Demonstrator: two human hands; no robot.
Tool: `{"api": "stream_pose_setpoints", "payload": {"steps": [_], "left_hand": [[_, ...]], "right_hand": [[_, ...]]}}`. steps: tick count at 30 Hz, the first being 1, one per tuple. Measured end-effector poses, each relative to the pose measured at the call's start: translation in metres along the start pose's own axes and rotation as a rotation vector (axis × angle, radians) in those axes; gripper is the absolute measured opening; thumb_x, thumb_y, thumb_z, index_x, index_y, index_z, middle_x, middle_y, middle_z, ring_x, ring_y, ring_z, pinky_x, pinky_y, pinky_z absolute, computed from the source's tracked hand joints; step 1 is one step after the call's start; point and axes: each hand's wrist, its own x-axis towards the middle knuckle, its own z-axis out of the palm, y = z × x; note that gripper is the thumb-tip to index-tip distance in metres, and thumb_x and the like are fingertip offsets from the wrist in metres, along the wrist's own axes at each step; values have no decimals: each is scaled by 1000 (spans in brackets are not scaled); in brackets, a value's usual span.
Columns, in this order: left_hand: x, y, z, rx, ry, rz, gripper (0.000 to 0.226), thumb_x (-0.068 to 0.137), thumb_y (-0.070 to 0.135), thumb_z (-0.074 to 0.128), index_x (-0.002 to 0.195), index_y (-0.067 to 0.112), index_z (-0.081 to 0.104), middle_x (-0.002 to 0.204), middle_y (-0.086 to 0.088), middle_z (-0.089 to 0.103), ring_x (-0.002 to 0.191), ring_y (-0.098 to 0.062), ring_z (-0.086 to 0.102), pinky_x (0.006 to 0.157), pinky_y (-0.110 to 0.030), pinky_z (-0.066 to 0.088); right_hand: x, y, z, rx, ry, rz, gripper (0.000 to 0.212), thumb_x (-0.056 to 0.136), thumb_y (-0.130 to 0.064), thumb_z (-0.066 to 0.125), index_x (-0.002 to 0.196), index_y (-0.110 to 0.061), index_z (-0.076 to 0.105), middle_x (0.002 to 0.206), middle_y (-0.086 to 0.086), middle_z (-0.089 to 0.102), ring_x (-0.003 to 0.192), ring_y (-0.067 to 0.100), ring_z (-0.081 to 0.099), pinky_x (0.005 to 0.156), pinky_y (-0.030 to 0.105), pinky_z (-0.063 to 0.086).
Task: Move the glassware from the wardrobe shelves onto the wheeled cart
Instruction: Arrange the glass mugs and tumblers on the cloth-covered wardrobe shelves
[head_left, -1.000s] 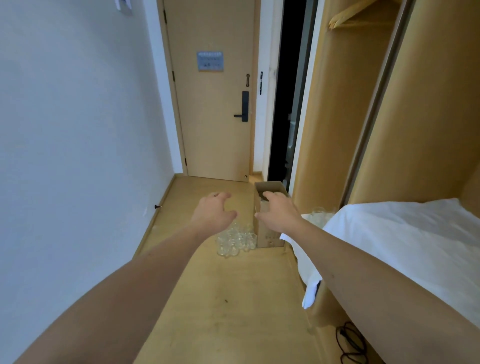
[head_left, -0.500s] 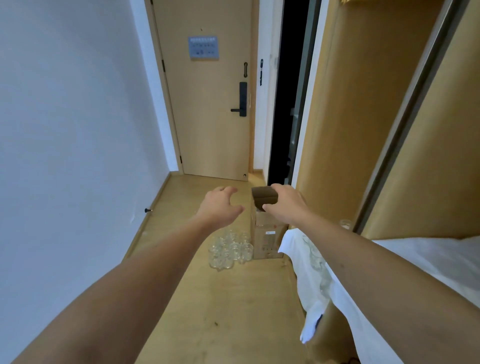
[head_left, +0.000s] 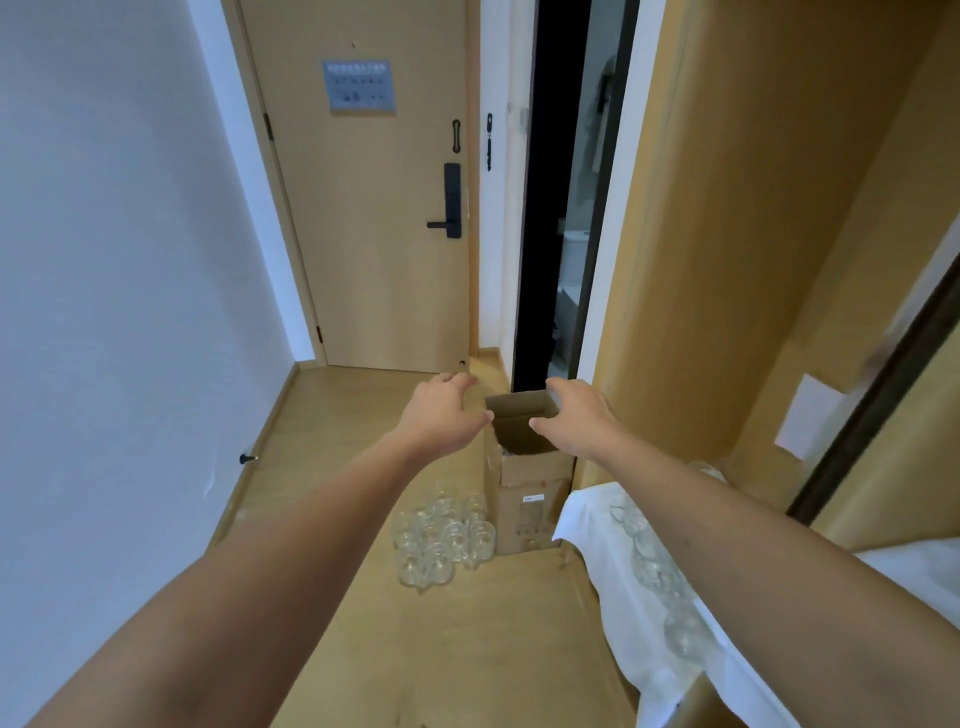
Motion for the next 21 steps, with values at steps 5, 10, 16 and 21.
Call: {"api": "stream_pose_setpoints", "payload": {"steps": [5, 10, 16, 21], "left_hand": [[82, -36, -9, -31, -54, 44, 67, 92, 48, 64, 151, 26, 42, 154, -5, 46, 142, -29, 40, 114, -45, 39], [149, -65, -6, -58, -151, 94, 67, 94, 44, 64, 153, 22, 41, 155, -6, 45, 144, -29, 38, 115, -43, 36], [191, -80, 33, -139, -247, 124, 61, 94, 43, 66, 148, 23, 47, 147, -4, 51, 135, -27, 47, 110, -41, 41], [219, -74, 72, -109, -352, 154, 61, 93, 44, 66, 148, 24, 48, 145, -6, 52, 126, -26, 54, 107, -37, 44]], "right_hand": [[71, -16, 19, 9, 19, 72, 72, 93, -42, 68, 155, -25, 35, 154, 5, 42, 139, 31, 42, 108, 45, 43], [120, -24, 33, 4, 47, 163, 68, 93, -43, 67, 152, -25, 39, 153, 4, 44, 137, 30, 44, 107, 43, 43], [141, 7, 50, -46, -2, 356, 72, 92, -45, 66, 154, -26, 35, 154, 4, 44, 134, 31, 48, 98, 37, 46], [155, 41, 59, -66, -27, 450, 64, 92, -39, 64, 148, -17, 43, 147, 10, 50, 131, 32, 49, 102, 40, 44]]}}
